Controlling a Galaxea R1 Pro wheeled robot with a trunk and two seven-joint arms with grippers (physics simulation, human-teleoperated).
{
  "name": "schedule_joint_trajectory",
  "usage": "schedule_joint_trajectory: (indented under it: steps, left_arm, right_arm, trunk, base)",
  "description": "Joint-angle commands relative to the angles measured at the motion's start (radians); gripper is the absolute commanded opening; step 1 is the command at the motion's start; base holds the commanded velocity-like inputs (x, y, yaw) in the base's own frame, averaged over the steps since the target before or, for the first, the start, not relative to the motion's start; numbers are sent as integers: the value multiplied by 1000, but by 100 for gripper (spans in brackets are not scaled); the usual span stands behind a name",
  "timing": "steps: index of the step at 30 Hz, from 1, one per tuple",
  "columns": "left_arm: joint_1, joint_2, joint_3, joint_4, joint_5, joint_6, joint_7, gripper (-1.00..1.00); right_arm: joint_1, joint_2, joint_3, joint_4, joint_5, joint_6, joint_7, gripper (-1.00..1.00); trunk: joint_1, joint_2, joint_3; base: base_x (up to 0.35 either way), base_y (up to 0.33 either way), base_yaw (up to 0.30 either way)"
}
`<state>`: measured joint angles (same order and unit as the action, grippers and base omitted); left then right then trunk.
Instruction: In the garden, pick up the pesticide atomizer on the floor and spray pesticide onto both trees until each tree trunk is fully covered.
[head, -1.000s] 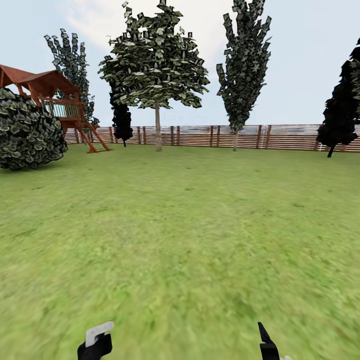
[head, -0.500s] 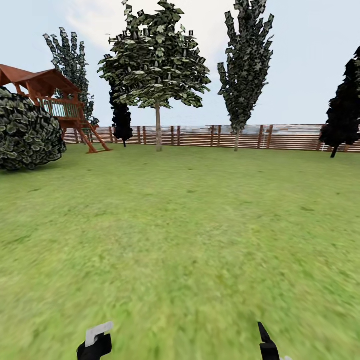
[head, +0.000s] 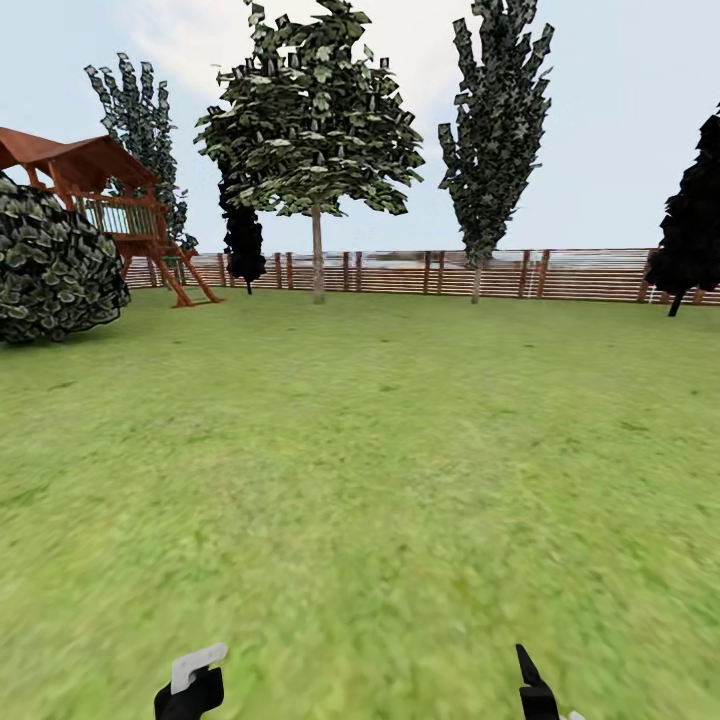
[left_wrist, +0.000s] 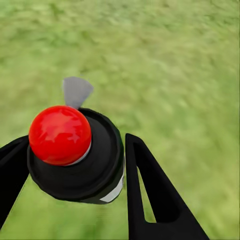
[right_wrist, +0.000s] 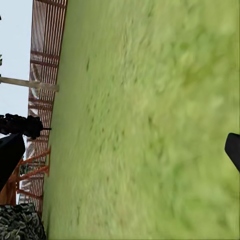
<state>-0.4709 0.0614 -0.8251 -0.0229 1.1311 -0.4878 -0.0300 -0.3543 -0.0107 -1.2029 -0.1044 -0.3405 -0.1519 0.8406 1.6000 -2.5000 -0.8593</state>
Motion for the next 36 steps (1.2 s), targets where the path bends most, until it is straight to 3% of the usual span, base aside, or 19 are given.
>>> schedule_joint_trajectory:
  steps: [1,36]
  left_arm:
    - [0,0,0,0,0,0,0,-100]
    - [0,2,1,0,0,0,1,-100]
  right_arm:
    - [0,0,0,0,0,0,0,100]
    - [0,0,0,0,0,0,0,100]
  trunk:
    - [0,0,0]
    - [0,0,0]
  base:
    - [323,118,0]
    - [323,118,0]
